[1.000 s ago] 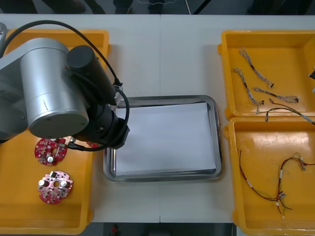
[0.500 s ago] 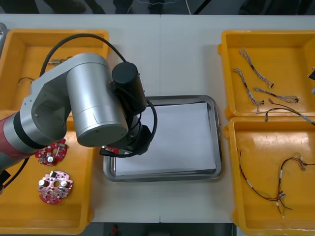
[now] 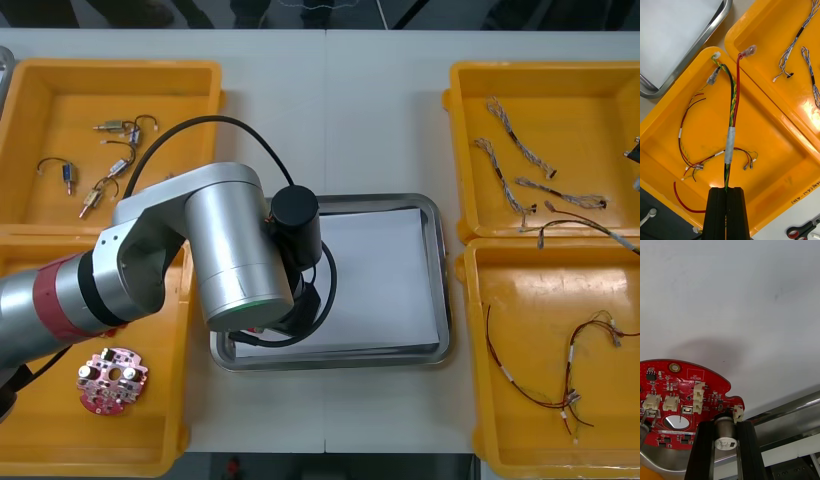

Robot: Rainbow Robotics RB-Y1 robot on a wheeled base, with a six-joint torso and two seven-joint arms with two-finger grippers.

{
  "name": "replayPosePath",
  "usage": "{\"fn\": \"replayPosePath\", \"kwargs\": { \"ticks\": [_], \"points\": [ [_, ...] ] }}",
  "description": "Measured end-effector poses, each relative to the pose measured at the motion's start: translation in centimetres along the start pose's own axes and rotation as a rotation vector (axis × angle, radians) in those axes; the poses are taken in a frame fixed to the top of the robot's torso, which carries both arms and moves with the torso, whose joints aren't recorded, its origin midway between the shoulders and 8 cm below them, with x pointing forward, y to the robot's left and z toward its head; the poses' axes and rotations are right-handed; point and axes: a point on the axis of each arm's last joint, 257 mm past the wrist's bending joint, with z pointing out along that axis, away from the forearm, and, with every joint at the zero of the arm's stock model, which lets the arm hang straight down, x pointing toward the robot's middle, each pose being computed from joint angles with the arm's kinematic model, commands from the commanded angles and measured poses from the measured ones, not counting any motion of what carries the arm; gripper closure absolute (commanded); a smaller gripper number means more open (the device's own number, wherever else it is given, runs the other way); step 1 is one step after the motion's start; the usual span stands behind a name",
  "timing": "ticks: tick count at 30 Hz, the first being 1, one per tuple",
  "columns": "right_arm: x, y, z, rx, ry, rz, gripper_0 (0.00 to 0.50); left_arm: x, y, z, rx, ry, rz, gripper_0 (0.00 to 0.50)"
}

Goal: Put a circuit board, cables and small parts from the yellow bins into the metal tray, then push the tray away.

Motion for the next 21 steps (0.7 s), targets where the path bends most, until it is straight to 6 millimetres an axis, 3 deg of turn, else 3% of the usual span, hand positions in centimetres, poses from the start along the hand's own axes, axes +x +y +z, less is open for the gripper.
{"fn": "replayPosePath", "kwargs": {
  "ticks": [11, 21],
  "points": [
    [0.0, 0.2, 0.0, -0.007, 0.000, 0.001, 0.500, 0.0, -0.2, 2.0, -0.001, -0.010, -0.074, 0.499],
    [0.0, 0.7, 0.0, -0.026, -0.001, 0.002, 0.500, 0.0, -0.5, 2.2, 0.006, -0.014, -0.084, 0.485]
  ]
}}
